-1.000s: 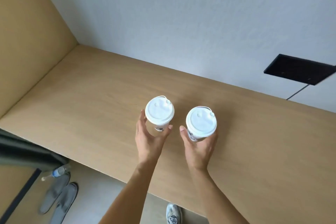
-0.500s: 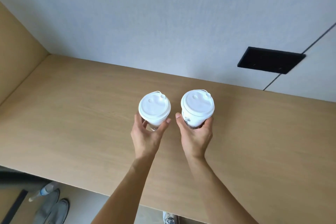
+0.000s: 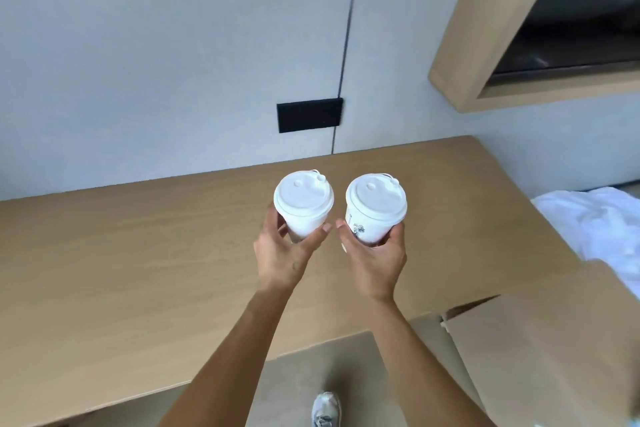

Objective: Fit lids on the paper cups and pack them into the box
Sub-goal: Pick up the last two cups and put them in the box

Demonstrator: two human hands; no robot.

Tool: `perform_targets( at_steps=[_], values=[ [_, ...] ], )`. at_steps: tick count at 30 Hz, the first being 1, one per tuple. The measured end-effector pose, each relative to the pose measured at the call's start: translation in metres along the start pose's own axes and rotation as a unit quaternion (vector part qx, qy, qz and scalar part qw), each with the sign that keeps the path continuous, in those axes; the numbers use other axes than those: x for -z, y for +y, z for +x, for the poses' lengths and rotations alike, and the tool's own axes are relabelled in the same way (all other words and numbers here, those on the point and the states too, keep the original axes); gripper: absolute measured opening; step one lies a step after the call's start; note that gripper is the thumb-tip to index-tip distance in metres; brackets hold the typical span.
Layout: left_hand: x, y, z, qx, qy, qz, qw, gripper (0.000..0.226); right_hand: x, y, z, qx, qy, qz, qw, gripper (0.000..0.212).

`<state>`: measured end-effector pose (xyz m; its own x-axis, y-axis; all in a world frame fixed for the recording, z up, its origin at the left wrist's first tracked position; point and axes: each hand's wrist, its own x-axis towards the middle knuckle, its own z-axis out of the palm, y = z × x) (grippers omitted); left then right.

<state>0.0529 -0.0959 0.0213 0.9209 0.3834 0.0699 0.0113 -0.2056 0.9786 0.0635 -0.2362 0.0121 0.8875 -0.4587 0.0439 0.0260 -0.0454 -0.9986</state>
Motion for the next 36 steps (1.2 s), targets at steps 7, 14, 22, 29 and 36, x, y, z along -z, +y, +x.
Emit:
perform_targets(
  at_steps=[7, 14, 22, 29, 36],
  values=[
    [-0.126, 0.043, -0.059, -0.043, -0.150, -0.034, 0.987, 0.081, 0.150, -0.008, 0.030, -0.028, 0.148, -0.013, 0.988, 0.057],
    [-0.295, 0.077, -0.131, -0.045, -0.301, -0.050, 0.951, 0.077, 0.325, 0.012, 0.074, -0.044, 0.287, -0.063, 0.955, 0.064],
    [-0.470, 0.061, -0.199, -0.019, -0.399, -0.040, 0.916, 0.071, 0.477, 0.082, 0.117, -0.125, 0.375, -0.112, 0.912, 0.061],
    [-0.594, -0.016, -0.206, -0.010, -0.480, 0.005, 0.877, 0.074, 0.530, 0.189, 0.170, -0.163, 0.429, -0.098, 0.883, 0.065],
    [-0.677, -0.127, -0.192, 0.013, -0.520, 0.021, 0.854, 0.082, 0.547, 0.304, 0.216, -0.190, 0.481, -0.086, 0.852, 0.068]
  ],
)
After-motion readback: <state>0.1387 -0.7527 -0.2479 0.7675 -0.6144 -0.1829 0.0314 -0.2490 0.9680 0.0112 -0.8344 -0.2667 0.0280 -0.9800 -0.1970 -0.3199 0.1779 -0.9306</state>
